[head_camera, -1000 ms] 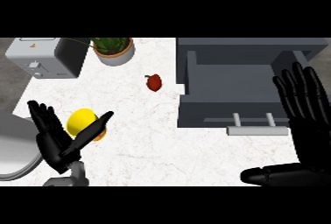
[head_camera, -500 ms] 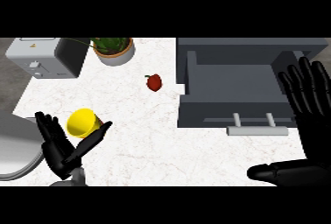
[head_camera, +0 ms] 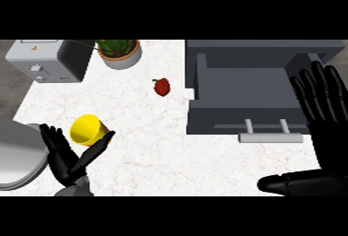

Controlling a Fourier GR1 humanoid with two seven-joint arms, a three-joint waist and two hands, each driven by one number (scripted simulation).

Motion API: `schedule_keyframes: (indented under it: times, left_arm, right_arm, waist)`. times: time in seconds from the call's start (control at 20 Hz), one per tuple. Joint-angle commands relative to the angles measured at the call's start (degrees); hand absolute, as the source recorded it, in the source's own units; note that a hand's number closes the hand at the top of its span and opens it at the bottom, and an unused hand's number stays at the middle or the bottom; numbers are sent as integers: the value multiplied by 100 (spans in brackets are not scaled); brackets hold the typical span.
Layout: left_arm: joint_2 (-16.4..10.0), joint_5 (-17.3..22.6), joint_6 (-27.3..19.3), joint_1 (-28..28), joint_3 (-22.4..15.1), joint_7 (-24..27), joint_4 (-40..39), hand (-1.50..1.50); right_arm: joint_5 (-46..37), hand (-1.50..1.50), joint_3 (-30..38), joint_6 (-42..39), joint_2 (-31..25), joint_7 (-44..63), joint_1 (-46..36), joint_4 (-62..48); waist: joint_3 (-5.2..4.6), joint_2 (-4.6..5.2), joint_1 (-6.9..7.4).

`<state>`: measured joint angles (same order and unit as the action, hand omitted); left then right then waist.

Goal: Pick up the cup, place it into the drawer and close the drawer

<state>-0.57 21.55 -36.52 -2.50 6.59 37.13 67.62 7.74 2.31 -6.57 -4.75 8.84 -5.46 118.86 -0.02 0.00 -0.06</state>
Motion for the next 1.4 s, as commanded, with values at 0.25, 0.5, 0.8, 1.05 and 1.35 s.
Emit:
schedule_keyframes:
  times: [0.25,0.5,0.8,1.05,1.35]
  left_arm:
    - [-7,372,524,-197,507,795,-1002,-150]
    - [-51,499,985,-404,725,1264,-1833,-150]
    - [-195,526,1023,-538,506,1231,-1905,-150]
    - [-122,684,936,-1247,700,1289,-2340,-150]
    - [-568,970,2177,-1194,1111,1791,-3339,-150]
  right_arm:
    - [-89,-150,-81,122,53,256,-308,-120]
    - [-38,-150,-277,124,174,388,121,424]
    - [195,-150,84,62,-44,611,-188,337]
    - [-251,-150,-309,167,218,169,-112,41]
    - [148,-150,113,-84,-66,249,-154,71]
  waist:
    - [0,0,6]
    - [-1,1,-12]
    - [0,0,-6]
    - [0,3,-10]
    - [-2,9,-20]
